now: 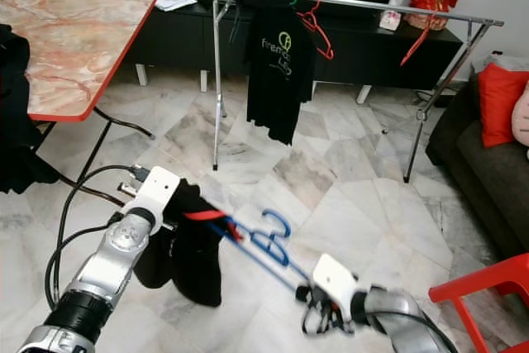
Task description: Hang hanger
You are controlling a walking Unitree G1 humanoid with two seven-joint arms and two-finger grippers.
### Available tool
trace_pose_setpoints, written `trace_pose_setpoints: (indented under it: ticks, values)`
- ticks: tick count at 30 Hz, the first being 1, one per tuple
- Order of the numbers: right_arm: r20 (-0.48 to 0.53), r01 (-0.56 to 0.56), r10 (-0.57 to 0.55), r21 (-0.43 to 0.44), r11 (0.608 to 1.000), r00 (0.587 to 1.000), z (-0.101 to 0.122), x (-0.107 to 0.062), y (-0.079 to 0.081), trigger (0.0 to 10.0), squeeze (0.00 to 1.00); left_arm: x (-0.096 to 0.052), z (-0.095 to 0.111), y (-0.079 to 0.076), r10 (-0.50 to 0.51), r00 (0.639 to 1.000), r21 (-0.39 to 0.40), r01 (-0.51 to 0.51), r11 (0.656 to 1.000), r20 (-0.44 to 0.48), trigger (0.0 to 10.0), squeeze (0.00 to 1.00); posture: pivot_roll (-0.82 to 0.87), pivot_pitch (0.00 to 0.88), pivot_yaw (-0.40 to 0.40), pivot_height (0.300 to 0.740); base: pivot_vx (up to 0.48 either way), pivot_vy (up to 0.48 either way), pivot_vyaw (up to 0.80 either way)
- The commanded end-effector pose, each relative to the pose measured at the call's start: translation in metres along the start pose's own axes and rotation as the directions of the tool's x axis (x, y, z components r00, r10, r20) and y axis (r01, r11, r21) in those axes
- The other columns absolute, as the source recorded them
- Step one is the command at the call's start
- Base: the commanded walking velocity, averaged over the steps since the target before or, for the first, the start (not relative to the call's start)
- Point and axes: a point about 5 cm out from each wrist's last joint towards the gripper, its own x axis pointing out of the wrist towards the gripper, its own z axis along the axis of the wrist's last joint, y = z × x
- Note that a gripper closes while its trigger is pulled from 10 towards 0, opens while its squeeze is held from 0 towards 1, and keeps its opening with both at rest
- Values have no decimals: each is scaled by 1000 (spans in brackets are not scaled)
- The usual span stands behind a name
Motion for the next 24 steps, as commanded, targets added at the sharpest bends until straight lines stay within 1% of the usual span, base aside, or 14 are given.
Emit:
trace_pose_setpoints:
  ticks: [1, 3, 5, 9, 13, 14, 15, 16, 17, 18, 19, 21, 22, 24]
  values:
    - [50, -13, 15, -36, 999, 999, 11, -9, -5, 0, 0, 3, 7, 0, 13, 1000, -16, -12, 1000, 8, 0, 0, -16, 0, -139, 740, 0, 0, 0]
    - [41, -18, 20, -37, 999, 999, 8, -15, -7, 0, 0, 4, 5, 1, 22, 1000, -27, -22, 999, -7, 0, 0, -20, 0, -130, 740, 0, 0, 0]
    - [41, -18, 20, -37, 999, 999, 8, -15, -7, 0, 0, 4, 5, 1, 22, 1000, -27, -22, 999, -7, 0, 0, -20, 0, -130, 740, 0, 0, 0]
    - [18, 15, -14, -48, 999, 1000, 4, -23, -12, 0, 0, 3, -3, 5, 42, 998, -29, -43, 999, -45, 0, 0, -20, 0, -123, 740, 0, 0, 0]
    - [27, 184, -182, -60, 981, 983, 7, -29, -29, 0, 0, 1, -17, 18, 102, 990, -22, -104, 994, -98, 0, 0, -17, 0, -107, 740, 0, 0, 0]
    - [32, 309, -308, -27, 951, 951, 7, -28, -40, 7804, 0, 0, -22, 22, 109, 990, -31, -112, 993, -90, 2510, 0, -21, 0, -98, 740, 0, 0, 0]
    - [32, 309, -308, -27, 951, 951, 7, -28, -40, 7804, 0, 0, -22, 22, 109, 990, -31, -112, 993, -90, 2510, 0, -21, 0, -98, 740, 0, 0, 0]
    - [45, 454, -454, 9, 891, 890, 8, -26, -52, 10000, 0, -2, -25, 24, 99, 993, -71, -103, 992, -56, 6941, 0, -32, 0, -93, 740, 0, 0, 0]
    - [55, 496, -496, 16, 868, 866, 9, -26, -54, 10000, 0, -2, -26, 25, 92, 995, -94, -96, 991, -40, 6941, 0, -32, 0, -93, 740, 0, 0, 0]
    - [81, 546, -551, 70, 835, 831, 11, -24, -57, 10000, 0, -4, -24, 24, 82, 997, -112, -83, 990, -9, 10000, 0, -31, 0, -93, 740, 0, 0, 0]
    - [112, 589, -608, 161, 792, 786, 11, -21, -58, 10000, 0, -6, -22, 23, 65, 997, -122, -60, 991, 35, 10000, 0, -22, 0, -91, 740, 0, 0, 0]
    - [166, 587, -619, 208, 783, 768, 13, -12, -51, 10000, 0, -7, -20, 22, 40, 997, -131, -31, 991, 69, 10000, 0, -16, 0, -81, 740, 0, 0, 0]
    - [207, 570, -632, 291, 769, 747, 14, -4, -45, 10000, 0, -7, -21, 21, 30, 997, -141, -20, 990, 74, 10000, 0, -18, 0, -68, 740, 0, 0, 0]
    - [238, 558, -644, 341, 756, 727, 16, 1, -41, 10000, 0, -7, -21, 20, 25, 997, -146, -14, 989, 74, 10000, 0, -20, 0, -62, 740, 0, 0, 0]
